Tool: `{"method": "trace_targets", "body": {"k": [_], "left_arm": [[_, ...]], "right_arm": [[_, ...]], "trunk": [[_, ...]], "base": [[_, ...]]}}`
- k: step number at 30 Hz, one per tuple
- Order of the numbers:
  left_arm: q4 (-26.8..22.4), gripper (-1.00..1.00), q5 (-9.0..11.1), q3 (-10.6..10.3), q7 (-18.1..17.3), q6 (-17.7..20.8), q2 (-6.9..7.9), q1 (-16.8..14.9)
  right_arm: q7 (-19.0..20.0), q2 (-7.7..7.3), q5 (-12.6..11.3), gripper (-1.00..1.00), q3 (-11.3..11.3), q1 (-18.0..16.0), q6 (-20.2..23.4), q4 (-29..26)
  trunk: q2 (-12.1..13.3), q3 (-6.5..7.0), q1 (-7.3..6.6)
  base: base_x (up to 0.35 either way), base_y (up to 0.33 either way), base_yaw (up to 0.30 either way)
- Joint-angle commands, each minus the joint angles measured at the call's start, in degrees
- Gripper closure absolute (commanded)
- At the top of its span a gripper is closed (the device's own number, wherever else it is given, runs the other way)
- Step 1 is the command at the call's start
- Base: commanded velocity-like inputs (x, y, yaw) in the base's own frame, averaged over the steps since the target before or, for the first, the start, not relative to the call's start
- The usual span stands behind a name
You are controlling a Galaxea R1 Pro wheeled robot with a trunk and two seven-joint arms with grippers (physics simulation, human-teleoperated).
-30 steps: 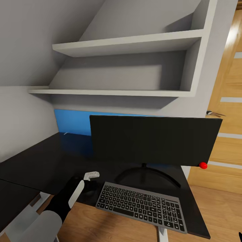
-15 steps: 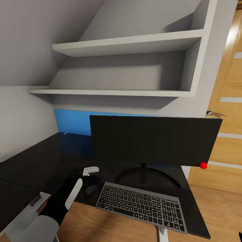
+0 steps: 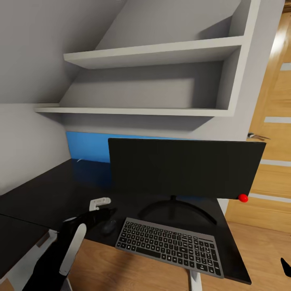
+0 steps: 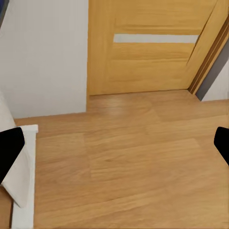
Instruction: In the bedroom, organize the workspace by keeping the computer under the desk, ensuring the monitor is on the desk, placing the keyboard on the desk next to the monitor, placing the mouse on the desk next to the keyboard, moving the folder from the swivel chair onto the desk next to the mouse, stacking the notebook on top of the folder with the pen on top of the notebook, and positioning the swivel chair next to the desk.
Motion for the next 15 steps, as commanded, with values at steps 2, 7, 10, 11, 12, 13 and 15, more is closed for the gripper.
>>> {"method": "trace_targets", "body": {"k": [2, 7, 10, 11, 12, 13, 15], "left_arm": [[-2.51, -1.00, 0.77, 1.50, 0.58, 0.65, -0.04, 0.93], [-4.63, -1.00, 1.56, 4.22, 0.60, 1.63, -0.55, 1.91], [-5.10, -1.00, 1.75, 4.95, 1.13, 1.83, -0.76, 2.31], [-5.17, -1.00, 1.78, 5.05, 1.26, 1.85, -0.82, 2.39], [-5.22, -1.00, 1.81, 5.13, 1.42, 1.86, -0.89, 2.50], [-5.30, -1.00, 1.89, 5.34, 1.80, 1.83, -0.99, 2.81], [-5.35, -1.00, 2.01, 5.93, 2.26, 1.74, -1.11, 3.23]], "right_arm": [[0.12, -0.09, -0.31, -1.00, 0.32, -0.56, 3.68, -1.67], [0.11, -0.11, -0.30, -1.00, 1.11, -3.98, 8.67, -2.82], [0.06, -0.12, -0.29, -1.00, 2.50, -6.36, 9.89, -3.08], [0.05, -0.13, -0.31, -1.00, 3.10, -6.93, 10.07, -3.11], [0.05, -0.13, -0.32, -1.00, 3.74, -7.49, 10.28, -3.14], [0.07, -0.14, -0.34, -1.00, 5.04, -8.63, 11.16, -3.18], [0.08, -0.09, -0.33, -1.00, 6.34, -9.83, 12.79, -3.21]], "trunk": [[-0.03, -0.06, 0.00], [1.17, 0.48, -0.66], [2.37, 1.02, -1.32], [2.77, 1.20, -1.54], [3.18, 1.38, -1.76], [3.58, 1.56, -1.98], [4.38, 1.92, -2.42]], "base": [[-0.046, 0.000, 0.000], [-0.019, 0.000, 0.000], [-0.006, 0.000, 0.000], [-0.003, 0.000, 0.000], [-0.002, 0.000, 0.000], [-0.002, 0.000, 0.000], [-0.001, 0.000, 0.000]]}}
